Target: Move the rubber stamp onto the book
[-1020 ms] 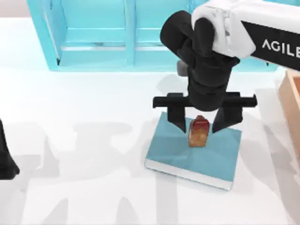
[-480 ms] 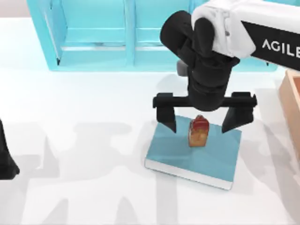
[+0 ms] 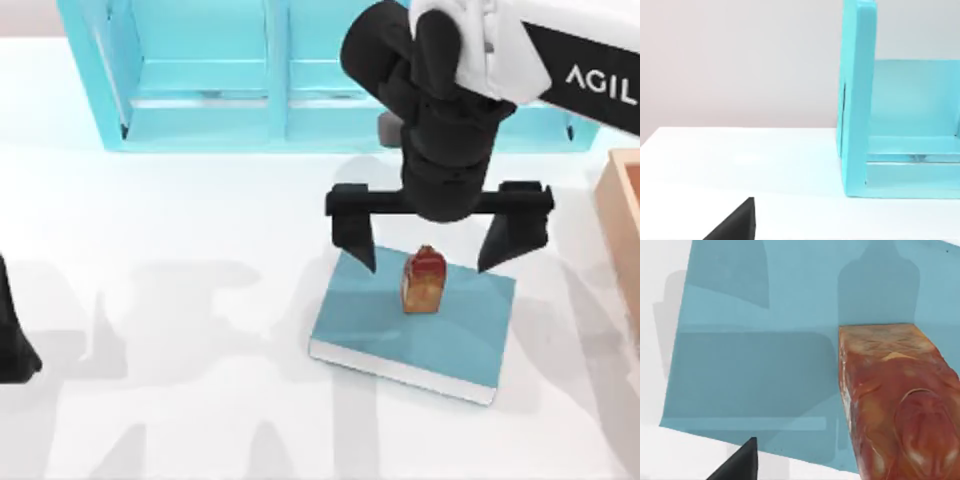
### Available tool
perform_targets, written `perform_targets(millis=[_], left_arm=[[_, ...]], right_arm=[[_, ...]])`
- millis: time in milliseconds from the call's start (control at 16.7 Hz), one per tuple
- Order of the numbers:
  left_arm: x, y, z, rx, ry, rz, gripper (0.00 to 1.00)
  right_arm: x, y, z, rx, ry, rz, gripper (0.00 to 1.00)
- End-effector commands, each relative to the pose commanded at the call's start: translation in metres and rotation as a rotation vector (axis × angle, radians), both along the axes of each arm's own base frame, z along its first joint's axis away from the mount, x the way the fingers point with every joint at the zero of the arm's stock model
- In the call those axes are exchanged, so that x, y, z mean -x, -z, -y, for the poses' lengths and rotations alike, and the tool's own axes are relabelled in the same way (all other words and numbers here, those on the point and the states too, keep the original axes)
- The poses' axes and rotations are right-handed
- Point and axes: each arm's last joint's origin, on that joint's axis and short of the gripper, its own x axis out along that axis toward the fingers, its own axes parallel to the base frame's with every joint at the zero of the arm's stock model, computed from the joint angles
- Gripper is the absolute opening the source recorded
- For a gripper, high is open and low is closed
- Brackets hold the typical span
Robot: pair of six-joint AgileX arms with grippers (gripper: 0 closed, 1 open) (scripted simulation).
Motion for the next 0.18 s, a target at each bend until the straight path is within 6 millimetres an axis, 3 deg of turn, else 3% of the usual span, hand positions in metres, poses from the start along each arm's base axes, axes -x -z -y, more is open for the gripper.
perform_targets(millis=[180], left_arm=[[0.0,0.0,0.0,0.0,0.0,0.0,1.0]], right_arm=[[0.0004,-0.0102,0.0005,-0.001,0.0,0.001,1.0]])
